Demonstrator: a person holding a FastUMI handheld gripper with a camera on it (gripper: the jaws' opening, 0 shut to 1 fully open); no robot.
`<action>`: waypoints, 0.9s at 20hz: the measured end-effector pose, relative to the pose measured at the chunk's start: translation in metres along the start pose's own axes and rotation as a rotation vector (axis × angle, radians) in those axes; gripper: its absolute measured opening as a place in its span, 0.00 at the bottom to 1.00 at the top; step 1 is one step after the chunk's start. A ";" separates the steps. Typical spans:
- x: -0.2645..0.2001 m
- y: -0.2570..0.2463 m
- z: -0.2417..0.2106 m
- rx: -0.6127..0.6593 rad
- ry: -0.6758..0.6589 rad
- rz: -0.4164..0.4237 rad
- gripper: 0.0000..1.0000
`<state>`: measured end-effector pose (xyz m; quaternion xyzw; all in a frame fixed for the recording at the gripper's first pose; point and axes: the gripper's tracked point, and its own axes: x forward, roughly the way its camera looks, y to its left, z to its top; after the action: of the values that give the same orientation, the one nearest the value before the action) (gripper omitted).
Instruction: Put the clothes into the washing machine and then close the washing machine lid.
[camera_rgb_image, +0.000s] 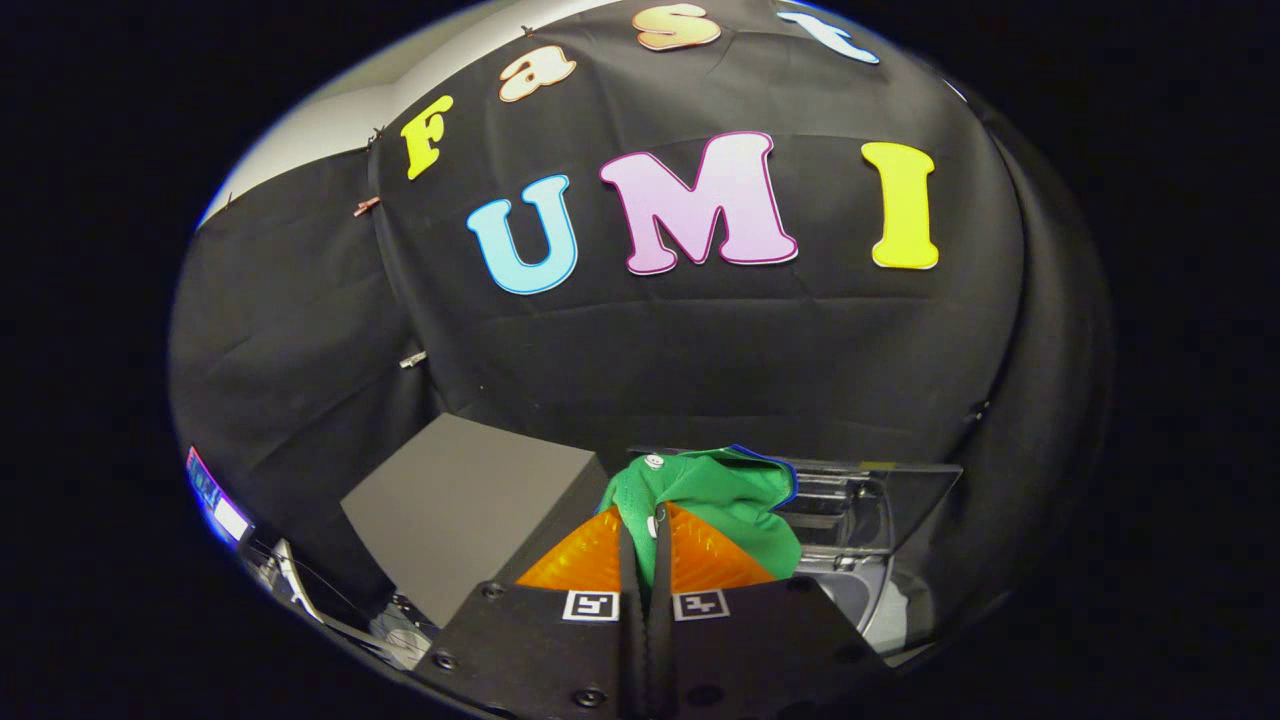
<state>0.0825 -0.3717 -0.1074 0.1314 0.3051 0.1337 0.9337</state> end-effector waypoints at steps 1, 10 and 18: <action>0.006 -0.007 -0.005 -0.012 0.008 0.010 0.05; 0.068 -0.074 -0.084 0.013 0.115 -0.089 0.05; 0.096 -0.095 -0.154 -0.010 0.212 -0.159 0.05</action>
<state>0.0800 -0.4034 -0.3101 0.0870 0.4110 0.0738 0.9045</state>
